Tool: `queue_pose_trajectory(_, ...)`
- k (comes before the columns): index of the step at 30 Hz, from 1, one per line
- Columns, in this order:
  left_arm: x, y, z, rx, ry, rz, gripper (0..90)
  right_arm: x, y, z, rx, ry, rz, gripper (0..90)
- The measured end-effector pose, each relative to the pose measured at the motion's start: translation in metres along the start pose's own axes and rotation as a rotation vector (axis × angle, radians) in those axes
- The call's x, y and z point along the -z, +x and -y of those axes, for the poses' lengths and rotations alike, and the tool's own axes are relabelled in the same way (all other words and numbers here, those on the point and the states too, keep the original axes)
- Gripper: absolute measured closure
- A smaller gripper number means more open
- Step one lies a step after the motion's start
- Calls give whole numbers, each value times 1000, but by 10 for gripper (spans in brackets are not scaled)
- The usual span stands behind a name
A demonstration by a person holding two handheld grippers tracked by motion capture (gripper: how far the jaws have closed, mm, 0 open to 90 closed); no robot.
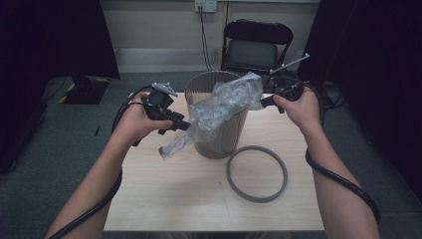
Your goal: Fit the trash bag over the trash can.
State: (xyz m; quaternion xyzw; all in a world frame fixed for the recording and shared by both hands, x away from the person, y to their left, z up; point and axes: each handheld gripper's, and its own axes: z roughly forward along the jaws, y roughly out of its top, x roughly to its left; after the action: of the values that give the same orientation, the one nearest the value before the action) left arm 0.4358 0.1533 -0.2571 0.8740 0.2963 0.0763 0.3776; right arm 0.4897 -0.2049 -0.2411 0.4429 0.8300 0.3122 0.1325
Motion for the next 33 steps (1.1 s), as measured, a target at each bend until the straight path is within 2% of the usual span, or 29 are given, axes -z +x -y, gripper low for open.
queue_pose_trajectory(1, 2, -2, -2, 10, -25, -8, 472, 3, 1, 0, -1, -7, 8, 781)
queue_pose_trajectory(2, 4, -4, -4, 23, -47, -18, 407, 6, 3, 1, 1, -10, 12, 776)
queue_pose_trajectory(3, 6, -5, -5, 21, -52, -24, 365, 9, 4, 1, -1, -16, 10, 733)
queue_pose_trajectory(4, 7, -9, -7, 24, -58, -24, 380, 11, 5, 2, -9, -23, 10, 661)
queue_pose_trajectory(5, 7, -11, -8, 26, -63, -17, 400, 13, 7, 3, -19, -40, 15, 634)
queue_pose_trajectory(6, 7, -14, -10, 29, -71, -16, 391, 15, 8, 5, -23, -46, 5, 612)
queue_pose_trajectory(8, 6, -20, -13, 29, -80, -15, 374, 19, 11, 7, -33, -57, 2, 504)
queue_pose_trajectory(11, 4, -26, -17, 26, -80, -4, 383, 22, 14, 9, -42, -68, -16, 468)
queue_pose_trajectory(12, 2, -31, -20, 29, -91, 12, 403, 25, 17, 10, -46, -82, -19, 392)
queue_pose_trajectory(14, 2, -33, -22, 31, -94, 15, 409, 27, 19, 11, -42, -82, -25, 403)
queue_pose_trajectory(15, 1, -38, -25, 17, -93, 23, 439, 28, 23, 11, -39, -81, -19, 363)
queue_pose_trajectory(18, 0, -42, -28, 20, -96, 29, 462, 30, 26, 11, -47, -89, -29, 350)
queue_pose_trajectory(19, -3, -45, -31, 18, -94, 41, 514, 30, 28, 10, -53, -95, -37, 341)
queue_pose_trajectory(21, -5, -46, -33, 13, -94, 39, 495, 30, 29, 9, -52, -97, -44, 341)
queue_pose_trajectory(24, -12, -50, -36, 8, -83, 79, 504, 29, 33, 7, -53, -98, -53, 336)
queue_pose_trajectory(25, -14, -51, -37, 7, -86, 74, 499, 28, 35, 6, -52, -94, -56, 335)
queue_pose_trajectory(26, -15, -53, -39, 11, -79, 100, 533, 27, 37, 4, -51, -93, -57, 335)
queue_pose_trajectory(28, -14, -53, -39, 11, -89, 109, 511, 24, 39, 2, -42, -89, -62, 344)
queue_pose_trajectory(29, -9, -51, -41, 3, -105, 67, 466, 23, 40, 1, -41, -89, -58, 344)
queue_pose_trajectory(30, -9, -51, -41, 3, -105, 67, 419, 23, 40, 1, -41, -89, -58, 344)
queue_pose_trajectory(31, -6, -48, -41, 5, -115, 35, 379, 21, 41, -2, -38, -88, -67, 344)
queue_pose_trajectory(32, 2, -41, -41, 35, -130, 10, 376, 21, 42, -3, -35, -95, -63, 343)
queue_pose_trajectory(33, 2, -41, -41, 35, -130, 10, 370, 21, 42, -4, -37, -96, -68, 342)
